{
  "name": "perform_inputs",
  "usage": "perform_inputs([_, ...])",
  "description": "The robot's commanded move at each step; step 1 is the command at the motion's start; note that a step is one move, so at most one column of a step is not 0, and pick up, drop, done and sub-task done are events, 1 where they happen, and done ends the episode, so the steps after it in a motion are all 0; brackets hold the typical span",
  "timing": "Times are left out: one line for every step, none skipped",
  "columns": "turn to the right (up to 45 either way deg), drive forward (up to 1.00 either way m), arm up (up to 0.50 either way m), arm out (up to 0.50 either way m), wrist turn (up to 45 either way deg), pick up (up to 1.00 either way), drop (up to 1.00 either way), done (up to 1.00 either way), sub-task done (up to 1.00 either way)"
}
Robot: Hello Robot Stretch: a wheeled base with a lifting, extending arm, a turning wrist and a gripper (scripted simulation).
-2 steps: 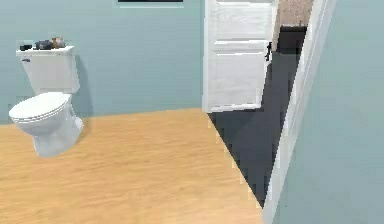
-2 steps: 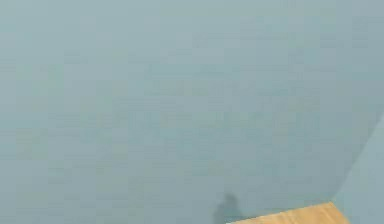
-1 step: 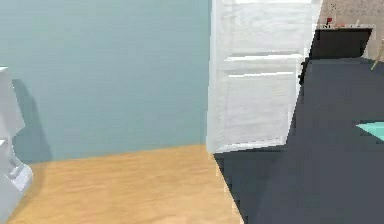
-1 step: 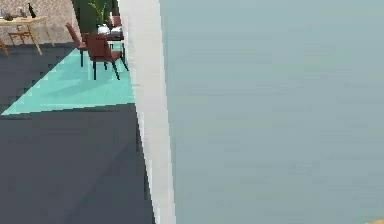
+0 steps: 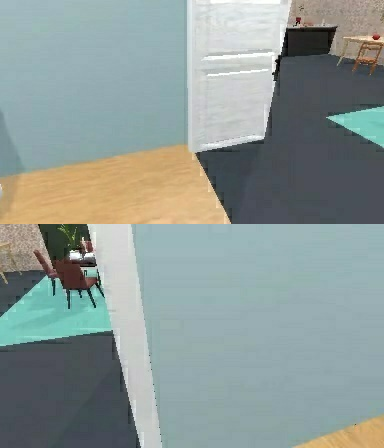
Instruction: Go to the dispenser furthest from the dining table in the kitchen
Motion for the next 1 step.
perform_inputs([0.0,0.35,0.00,0.00,0.0,0.00,0.00,0.00,0.00])
